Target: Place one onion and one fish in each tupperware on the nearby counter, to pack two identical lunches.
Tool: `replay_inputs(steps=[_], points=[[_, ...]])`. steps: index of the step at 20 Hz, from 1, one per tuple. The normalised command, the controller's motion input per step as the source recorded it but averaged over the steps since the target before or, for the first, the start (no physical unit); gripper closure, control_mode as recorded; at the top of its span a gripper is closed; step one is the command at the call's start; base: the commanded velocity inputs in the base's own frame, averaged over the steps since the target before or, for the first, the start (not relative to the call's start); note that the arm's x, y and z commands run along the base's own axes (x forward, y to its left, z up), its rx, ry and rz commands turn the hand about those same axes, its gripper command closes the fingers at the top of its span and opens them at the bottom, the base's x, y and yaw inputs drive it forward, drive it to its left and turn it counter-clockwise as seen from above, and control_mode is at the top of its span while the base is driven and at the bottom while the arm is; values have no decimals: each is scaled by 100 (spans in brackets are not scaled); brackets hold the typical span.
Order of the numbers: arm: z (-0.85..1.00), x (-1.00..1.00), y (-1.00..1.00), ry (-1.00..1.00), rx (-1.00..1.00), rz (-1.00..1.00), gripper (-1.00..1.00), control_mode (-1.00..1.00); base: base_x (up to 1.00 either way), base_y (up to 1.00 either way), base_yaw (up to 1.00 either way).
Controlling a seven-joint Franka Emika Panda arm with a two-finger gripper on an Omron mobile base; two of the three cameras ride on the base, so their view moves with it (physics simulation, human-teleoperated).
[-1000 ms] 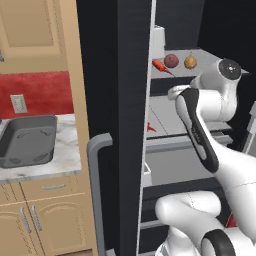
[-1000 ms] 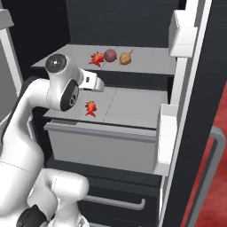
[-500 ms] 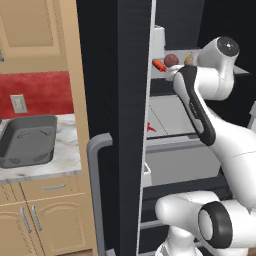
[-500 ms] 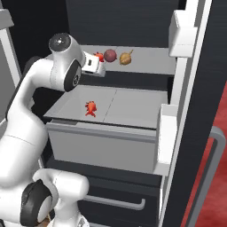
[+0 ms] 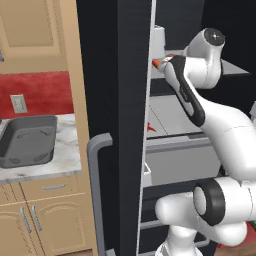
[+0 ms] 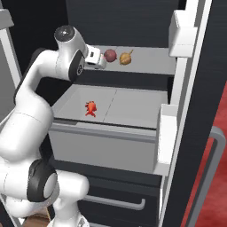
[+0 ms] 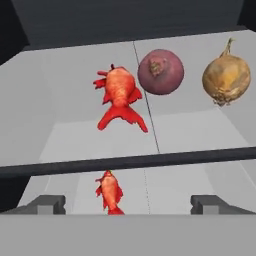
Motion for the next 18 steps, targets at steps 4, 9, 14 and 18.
replay_inputs(steps=[4, 9, 14, 18], points=[[0, 71, 0, 8, 0, 0, -100, -100, 0, 0, 0], [0, 69, 0, 7, 0, 0, -100, -100, 0, 0, 0], [0, 68, 1, 8, 0, 0, -100, -100, 0, 0, 0], [-11, 56, 0, 4, 0, 0, -100, -100, 0, 0, 0]])
